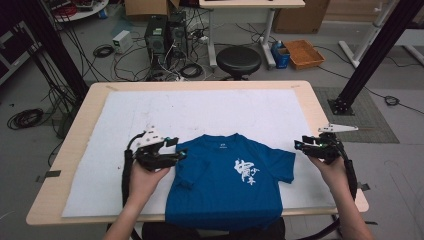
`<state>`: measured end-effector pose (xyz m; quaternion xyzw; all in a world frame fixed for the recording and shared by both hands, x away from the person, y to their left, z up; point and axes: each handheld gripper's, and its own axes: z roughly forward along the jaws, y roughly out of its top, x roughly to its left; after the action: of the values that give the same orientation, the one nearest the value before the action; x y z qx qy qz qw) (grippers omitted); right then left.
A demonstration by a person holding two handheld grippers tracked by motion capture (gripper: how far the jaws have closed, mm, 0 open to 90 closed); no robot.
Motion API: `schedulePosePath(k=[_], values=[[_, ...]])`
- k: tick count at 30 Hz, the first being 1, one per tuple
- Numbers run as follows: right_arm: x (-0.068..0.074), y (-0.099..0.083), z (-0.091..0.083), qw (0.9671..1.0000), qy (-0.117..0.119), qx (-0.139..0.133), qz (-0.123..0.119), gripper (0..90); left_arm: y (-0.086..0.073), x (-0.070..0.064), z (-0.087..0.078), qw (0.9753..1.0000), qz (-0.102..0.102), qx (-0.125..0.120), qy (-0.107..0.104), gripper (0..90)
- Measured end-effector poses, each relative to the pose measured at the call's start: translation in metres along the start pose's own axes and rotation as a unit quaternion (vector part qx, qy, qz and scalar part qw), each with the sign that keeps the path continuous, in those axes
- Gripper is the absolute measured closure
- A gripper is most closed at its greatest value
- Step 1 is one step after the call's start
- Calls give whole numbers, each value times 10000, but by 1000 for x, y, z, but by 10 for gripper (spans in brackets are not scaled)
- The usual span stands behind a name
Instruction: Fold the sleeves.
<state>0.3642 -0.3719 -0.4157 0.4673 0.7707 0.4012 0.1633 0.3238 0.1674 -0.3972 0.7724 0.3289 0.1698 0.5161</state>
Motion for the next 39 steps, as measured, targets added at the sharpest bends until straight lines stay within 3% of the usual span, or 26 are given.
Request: schedulePosePath(k=[1, 2, 3, 8, 12, 14, 17, 21, 22, 23, 26, 27, 28, 29, 30, 31, 34, 39], values=[[0, -2, 2, 10000, 45, 68, 23, 573, -10, 9, -13, 9997, -82, -142, 177, 446], [0, -5, 3, 9999, 78, 138, 57, 595, -10, 9, -13, 9997, -82, -142, 177, 446], [0, -7, 5, 9997, 90, 215, 81, 606, -19, 19, -23, 9990, -222, -203, 333, 446], [-1, -12, 14, 9988, 167, 421, 195, 648, -29, 34, -32, 9974, -485, -243, 484, 445], [1, -15, 22, 9973, 212, 684, 156, 723, -31, 39, -33, 9972, -536, -221, 480, 446], [2, -16, 22, 9974, 189, 691, 92, 754, -31, 39, -32, 9973, -529, -205, 464, 446], [3, -15, 18, 9977, 213, 647, 40, 889, -32, 38, -32, 9975, -519, -164, 462, 446], [6, -10, 11, 9984, 277, 487, 83, 891, -32, 38, -30, 9974, -549, -134, 453, 446], [10, -3, 4, 9982, 476, 314, 200, 891, -33, 39, -29, 9974, -571, -118, 429, 446], [10, -3, 4, 9982, 476, 314, 200, 891, -33, 39, -28, 9975, -580, -89, 406, 446], [25, 10, -5, 9972, 711, 85, 211, 891, -35, 40, -24, 9973, -612, 27, 408, 445], [31, 14, -7, 9969, 757, 79, 181, 891, -36, 40, -23, 9972, -633, 48, 395, 445], [47, 20, -6, 9968, 784, 118, 70, 891, -37, 41, -23, 9972, -622, 67, 403, 445], [47, 20, -6, 9968, 784, 118, 70, 891, -37, 40, -23, 9973, -617, 86, 388, 445], [63, 24, -4, 9967, 777, 204, -111, 891, -37, 41, -22, 9974, -604, 91, 375, 445], [63, 24, -4, 9967, 777, 204, -111, 891, -37, 41, -22, 9974, -621, 88, 368, 445], [97, 34, 2, 9957, 758, 312, -433, 890, -37, 42, -22, 9973, -643, 88, 338, 445], [113, 38, 6, 9952, 701, 327, -606, 891, -38, 43, -21, 9971, -700, 99, 286, 445]])
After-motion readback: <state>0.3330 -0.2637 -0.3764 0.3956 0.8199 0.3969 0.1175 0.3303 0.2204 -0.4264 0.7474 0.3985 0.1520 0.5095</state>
